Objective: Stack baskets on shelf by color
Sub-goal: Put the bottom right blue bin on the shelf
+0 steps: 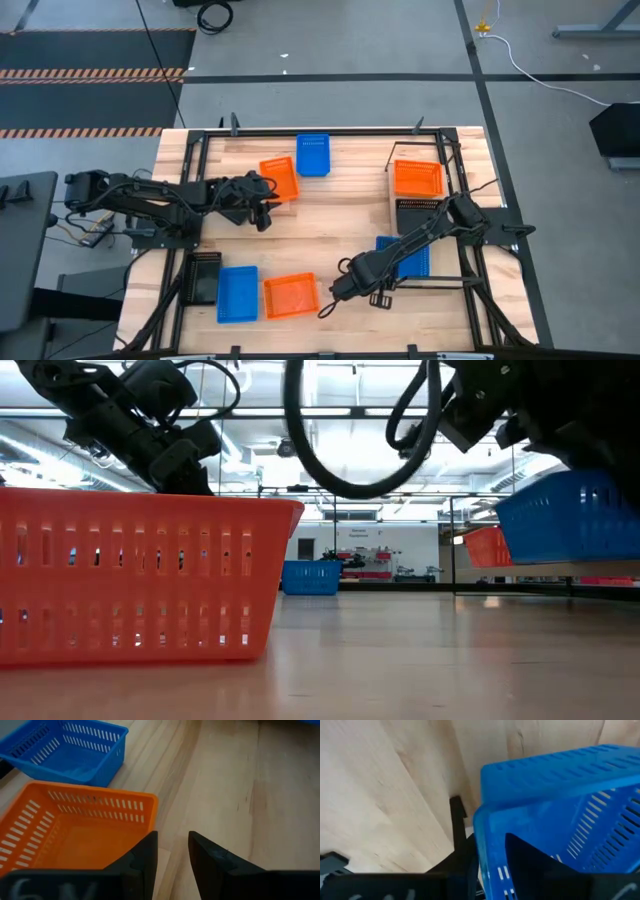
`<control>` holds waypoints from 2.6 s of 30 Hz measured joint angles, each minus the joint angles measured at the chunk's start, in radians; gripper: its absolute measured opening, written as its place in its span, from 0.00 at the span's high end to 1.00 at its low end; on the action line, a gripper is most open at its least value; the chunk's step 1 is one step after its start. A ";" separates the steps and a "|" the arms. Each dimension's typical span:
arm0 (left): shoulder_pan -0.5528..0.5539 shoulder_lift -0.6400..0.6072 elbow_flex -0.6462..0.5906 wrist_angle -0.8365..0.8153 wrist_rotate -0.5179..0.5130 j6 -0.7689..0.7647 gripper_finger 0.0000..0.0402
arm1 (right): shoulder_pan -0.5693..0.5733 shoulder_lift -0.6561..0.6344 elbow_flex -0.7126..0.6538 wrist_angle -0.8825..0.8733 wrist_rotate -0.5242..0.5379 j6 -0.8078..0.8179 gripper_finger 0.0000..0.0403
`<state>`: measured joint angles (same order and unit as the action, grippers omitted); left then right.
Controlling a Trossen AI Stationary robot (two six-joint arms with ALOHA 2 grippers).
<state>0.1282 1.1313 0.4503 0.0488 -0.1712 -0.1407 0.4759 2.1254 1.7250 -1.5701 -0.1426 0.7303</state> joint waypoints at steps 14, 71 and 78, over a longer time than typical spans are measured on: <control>-0.004 0.000 0.000 0.006 0.000 -0.009 0.71 | -0.003 -0.104 0.146 0.024 0.164 0.109 0.74; -0.054 0.000 0.000 -0.011 0.000 -0.034 0.71 | -0.056 -0.098 -0.096 0.108 0.086 0.095 0.74; -0.054 0.000 0.000 -0.002 0.000 -0.034 0.71 | -0.046 -0.098 -0.079 0.037 0.063 0.132 0.74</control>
<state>0.0742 1.1312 0.4503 0.0467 -0.1715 -0.1752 0.4297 2.0270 1.6462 -1.5328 -0.0799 0.8628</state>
